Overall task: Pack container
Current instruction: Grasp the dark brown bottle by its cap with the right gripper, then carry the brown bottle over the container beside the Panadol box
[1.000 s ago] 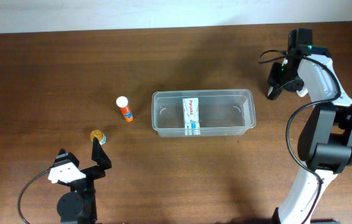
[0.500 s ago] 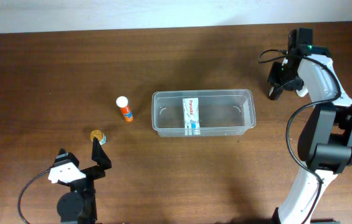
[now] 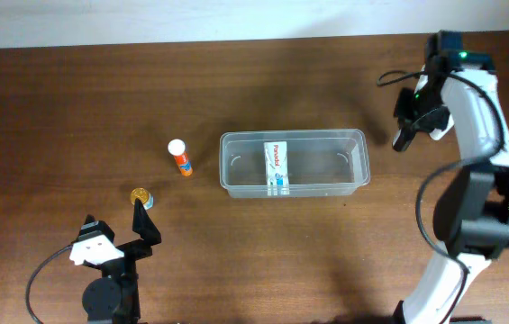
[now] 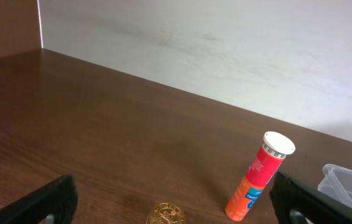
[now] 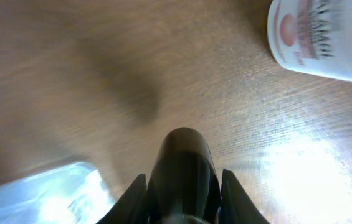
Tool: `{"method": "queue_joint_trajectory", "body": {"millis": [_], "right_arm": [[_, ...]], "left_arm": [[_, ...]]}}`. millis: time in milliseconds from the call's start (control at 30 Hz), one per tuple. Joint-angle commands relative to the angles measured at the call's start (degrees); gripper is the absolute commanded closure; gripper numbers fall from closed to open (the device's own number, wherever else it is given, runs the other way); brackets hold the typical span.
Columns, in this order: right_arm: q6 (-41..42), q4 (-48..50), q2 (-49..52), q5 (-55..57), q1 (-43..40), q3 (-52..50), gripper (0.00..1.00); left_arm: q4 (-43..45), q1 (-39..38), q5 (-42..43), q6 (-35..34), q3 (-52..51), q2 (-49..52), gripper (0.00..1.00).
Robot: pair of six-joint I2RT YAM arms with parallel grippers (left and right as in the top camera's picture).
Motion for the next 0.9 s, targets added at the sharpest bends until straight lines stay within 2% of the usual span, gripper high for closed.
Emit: {"method": "queue_joint_trajectory", "body": {"millis": [0, 233, 467, 700, 867], "right_arm": [[0.5, -2.3, -9.2, -4.0, -0.2, 2.8, 0.77], [0.3, -11.5, -18.0, -5.8, 0.7, 2.8, 0.77], [0.1, -14.0, -21.1, -6.1, 8.3, 2.8, 0.77], [0.3, -9.5, -21.1, -5.0, 19.6, -1.1, 0.77], [0.3, -4.3, -21.0, -5.0, 23.4, -6.0, 0.77]], "left_arm": [[-0.1, 0.3, -0.6, -0.3, -0.1, -0.2, 0.01], [-0.1, 0.3, -0.6, -0.3, -0.1, -0.2, 0.01], [-0.1, 0.3, -0.6, -0.3, -0.1, -0.2, 0.01], [-0.1, 0.3, -0.6, -0.3, -0.1, -0.2, 0.01], [-0.1, 0.3, -0.6, -0.3, -0.1, -0.2, 0.01]]}}
